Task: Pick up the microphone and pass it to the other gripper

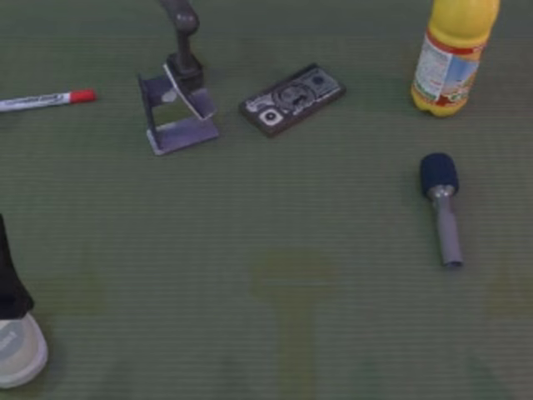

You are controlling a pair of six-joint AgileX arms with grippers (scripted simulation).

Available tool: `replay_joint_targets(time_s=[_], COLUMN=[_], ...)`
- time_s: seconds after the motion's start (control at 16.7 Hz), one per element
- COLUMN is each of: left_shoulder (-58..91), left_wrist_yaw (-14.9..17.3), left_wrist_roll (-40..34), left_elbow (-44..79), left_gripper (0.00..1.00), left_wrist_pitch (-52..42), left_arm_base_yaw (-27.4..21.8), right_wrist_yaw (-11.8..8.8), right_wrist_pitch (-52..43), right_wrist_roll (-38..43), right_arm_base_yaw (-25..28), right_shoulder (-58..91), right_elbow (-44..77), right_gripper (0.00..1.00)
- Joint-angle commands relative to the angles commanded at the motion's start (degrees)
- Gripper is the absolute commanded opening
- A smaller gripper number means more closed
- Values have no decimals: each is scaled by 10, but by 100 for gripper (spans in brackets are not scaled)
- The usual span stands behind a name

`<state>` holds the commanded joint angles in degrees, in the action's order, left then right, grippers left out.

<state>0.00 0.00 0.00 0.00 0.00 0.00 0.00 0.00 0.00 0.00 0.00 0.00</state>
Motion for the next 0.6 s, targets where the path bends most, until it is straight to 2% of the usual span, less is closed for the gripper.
replay_joint_targets(time_s=[0.3,0.6], left_shoulder=[0,0], left_wrist_yaw=[0,0], left_wrist_roll=[0,0], left_elbow=[0,0], left_gripper=[100,100], left_wrist_pitch=[0,0], left_arm_base_yaw=[0,0], right_wrist_yaw=[0,5], right_wrist_pitch=[-27,-139], right_wrist_roll=[8,45], right_arm_base_yaw=[10,48], right_shoulder=[36,217], right_elbow=[30,166], right_gripper=[100,100])
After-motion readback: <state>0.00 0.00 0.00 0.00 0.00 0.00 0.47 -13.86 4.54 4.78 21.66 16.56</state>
